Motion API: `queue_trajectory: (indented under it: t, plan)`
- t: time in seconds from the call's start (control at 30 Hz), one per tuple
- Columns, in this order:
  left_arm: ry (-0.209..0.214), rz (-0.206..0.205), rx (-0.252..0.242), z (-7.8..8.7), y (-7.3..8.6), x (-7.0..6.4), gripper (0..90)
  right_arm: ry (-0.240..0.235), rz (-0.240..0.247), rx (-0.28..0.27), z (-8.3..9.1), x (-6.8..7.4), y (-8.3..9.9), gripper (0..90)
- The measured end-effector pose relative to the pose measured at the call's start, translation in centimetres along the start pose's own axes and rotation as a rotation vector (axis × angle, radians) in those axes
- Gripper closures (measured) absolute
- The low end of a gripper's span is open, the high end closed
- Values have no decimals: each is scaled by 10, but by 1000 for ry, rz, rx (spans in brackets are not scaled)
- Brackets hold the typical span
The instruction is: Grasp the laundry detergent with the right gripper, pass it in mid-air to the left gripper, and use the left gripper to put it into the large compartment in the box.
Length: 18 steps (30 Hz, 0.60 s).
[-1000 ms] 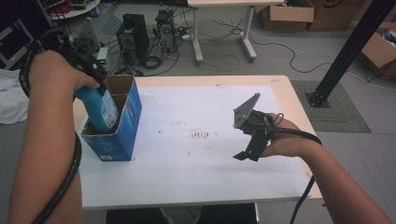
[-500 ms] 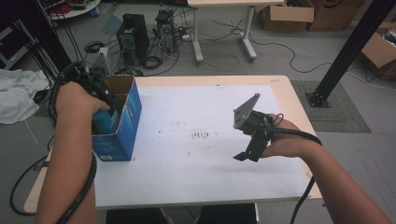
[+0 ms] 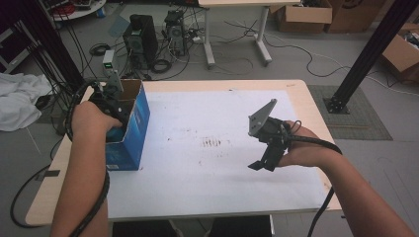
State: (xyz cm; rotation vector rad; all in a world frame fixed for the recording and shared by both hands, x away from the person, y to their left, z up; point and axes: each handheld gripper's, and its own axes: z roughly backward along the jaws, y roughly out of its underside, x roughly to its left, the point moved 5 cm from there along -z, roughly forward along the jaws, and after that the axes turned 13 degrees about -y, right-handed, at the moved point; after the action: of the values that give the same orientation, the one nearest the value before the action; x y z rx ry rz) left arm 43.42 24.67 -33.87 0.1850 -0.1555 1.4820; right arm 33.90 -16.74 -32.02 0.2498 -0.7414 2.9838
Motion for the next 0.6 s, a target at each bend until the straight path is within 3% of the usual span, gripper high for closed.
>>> queue_trajectory:
  t: [0.33, 0.6]
  plan:
    - [14, 8, -43, -2, -2, 3, 386, 7, -4, -11, 1, 0, -2, 0]
    - [52, 60, -85, -3, 0, 8, 383, 6, -6, -19, 2, 1, -2, 0]
